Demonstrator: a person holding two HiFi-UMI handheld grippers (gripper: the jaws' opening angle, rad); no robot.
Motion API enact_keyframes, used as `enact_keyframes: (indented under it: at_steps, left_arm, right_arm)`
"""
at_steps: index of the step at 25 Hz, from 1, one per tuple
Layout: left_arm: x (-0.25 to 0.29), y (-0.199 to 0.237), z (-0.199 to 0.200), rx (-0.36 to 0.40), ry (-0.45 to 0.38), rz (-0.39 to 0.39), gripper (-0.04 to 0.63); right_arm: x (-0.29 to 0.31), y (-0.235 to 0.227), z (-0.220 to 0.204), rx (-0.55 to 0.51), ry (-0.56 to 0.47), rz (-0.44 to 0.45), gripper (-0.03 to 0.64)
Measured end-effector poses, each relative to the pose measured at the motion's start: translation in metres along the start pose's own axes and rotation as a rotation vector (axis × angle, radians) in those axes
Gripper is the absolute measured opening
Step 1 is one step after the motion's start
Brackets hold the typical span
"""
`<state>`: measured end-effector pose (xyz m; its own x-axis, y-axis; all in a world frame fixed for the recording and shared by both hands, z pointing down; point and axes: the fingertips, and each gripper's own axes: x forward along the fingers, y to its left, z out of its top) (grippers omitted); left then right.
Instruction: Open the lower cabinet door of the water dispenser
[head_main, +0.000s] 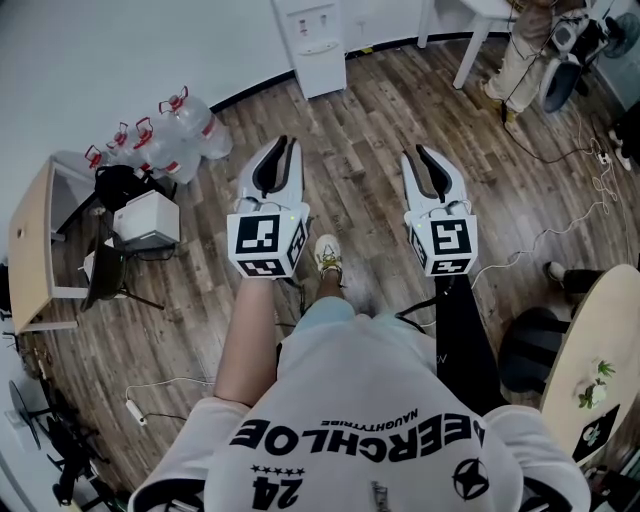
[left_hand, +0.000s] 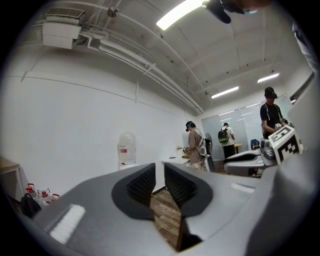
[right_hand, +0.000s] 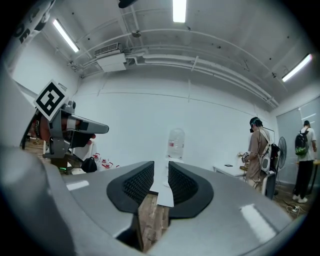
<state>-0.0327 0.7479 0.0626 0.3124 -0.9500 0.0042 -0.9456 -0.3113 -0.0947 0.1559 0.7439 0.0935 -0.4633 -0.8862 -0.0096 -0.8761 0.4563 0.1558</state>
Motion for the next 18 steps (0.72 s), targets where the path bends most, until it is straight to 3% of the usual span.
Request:
enact_keyframes:
  at_steps: [12,18]
  left_arm:
    - [0.103,0.064,-0.009,-0.003,0.009,-0.028,0.06]
    - [0.157,0.095,-0.015,-0.02,0.035,-0.053,0.103]
  right_arm:
    - [0.114,-0.026,-0.009,0.012,0.042,-0.033,0.071]
    - [0.171,-0.04,-0.009,0.004,0.064,-0.044,0.071]
